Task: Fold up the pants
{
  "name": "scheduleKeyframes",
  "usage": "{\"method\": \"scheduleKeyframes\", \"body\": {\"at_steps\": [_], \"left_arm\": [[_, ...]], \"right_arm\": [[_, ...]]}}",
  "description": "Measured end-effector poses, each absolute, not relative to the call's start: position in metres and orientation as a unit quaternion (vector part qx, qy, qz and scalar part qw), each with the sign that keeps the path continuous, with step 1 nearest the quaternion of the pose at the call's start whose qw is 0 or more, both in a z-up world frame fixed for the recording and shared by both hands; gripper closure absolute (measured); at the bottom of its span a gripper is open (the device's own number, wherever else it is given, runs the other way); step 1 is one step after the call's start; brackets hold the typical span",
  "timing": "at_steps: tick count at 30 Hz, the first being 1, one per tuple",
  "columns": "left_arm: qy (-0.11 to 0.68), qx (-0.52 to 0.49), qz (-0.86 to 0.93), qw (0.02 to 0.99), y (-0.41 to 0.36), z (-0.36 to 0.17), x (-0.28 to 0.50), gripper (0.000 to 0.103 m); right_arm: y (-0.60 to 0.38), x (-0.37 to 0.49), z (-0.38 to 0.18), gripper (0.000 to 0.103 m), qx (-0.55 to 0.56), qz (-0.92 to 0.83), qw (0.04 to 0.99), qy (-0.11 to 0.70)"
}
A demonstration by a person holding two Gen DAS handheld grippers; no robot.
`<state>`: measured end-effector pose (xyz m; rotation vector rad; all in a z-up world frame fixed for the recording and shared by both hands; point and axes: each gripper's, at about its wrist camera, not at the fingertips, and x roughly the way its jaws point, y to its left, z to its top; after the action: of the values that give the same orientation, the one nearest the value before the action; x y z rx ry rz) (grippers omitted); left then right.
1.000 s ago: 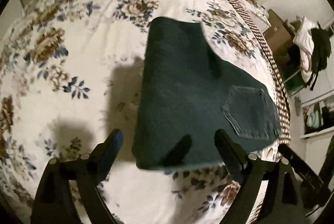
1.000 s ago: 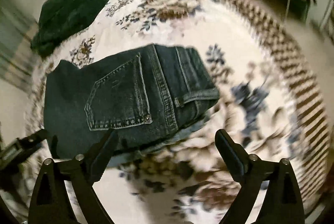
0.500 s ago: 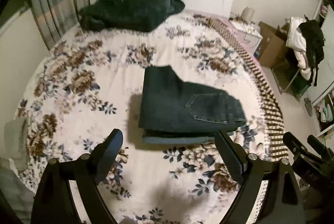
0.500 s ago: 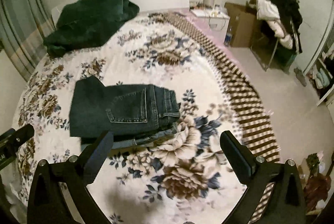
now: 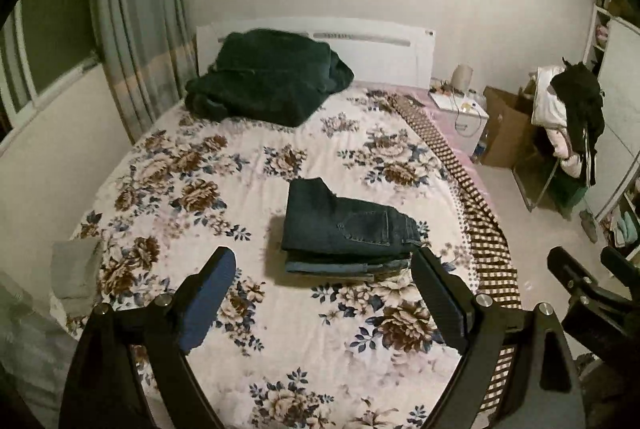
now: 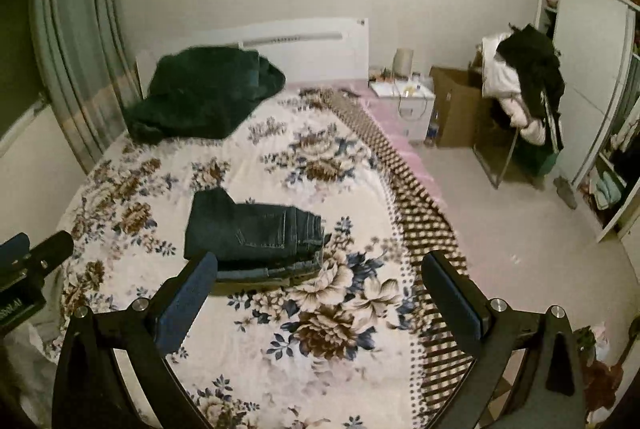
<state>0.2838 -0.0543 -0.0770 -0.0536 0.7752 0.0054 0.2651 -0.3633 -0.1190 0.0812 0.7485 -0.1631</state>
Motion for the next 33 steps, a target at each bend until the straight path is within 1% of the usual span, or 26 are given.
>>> {"method": "scheduleKeyframes", "body": {"at_steps": [5, 14, 15, 16, 17, 18, 33], "left_arm": [[0.364, -0.031, 0.004, 0.931, -0.055, -0.048, 0.250, 0.013], [0.354, -0.021, -0.001, 0.935, -0.045, -0.022, 0.206, 0.013], [0.353, -0.020, 0.003, 0.935, -0.044, -0.022, 0.202, 0.013], [0.353, -0.018, 0.004, 0.936, -0.043, -0.022, 0.200, 0.010], [0.355, -0.019, 0.002, 0.935, -0.042, -0.023, 0.199, 0.003], [0.356, -0.022, 0.001, 0.934, -0.041, -0.022, 0.196, 0.001], [0.338, -0.021, 0.013, 0.941, -0.034, -0.011, 0.177, 0.000]], "right_arm": [[-0.359, 0.209, -0.064, 0.000, 0.031, -0.072, 0.937, 0.341], [-0.337, 0.147, -0.013, 0.000, 0.020, -0.060, 0.946, 0.318], [-0.335, 0.144, -0.011, 0.000, 0.020, -0.060, 0.946, 0.317], [-0.332, 0.140, -0.009, 0.000, 0.019, -0.060, 0.946, 0.318], [-0.331, 0.137, -0.008, 0.000, 0.019, -0.058, 0.946, 0.318], [-0.330, 0.135, -0.006, 0.000, 0.020, -0.057, 0.946, 0.318], [-0.325, 0.125, 0.003, 0.000, 0.014, -0.048, 0.947, 0.318]]}}
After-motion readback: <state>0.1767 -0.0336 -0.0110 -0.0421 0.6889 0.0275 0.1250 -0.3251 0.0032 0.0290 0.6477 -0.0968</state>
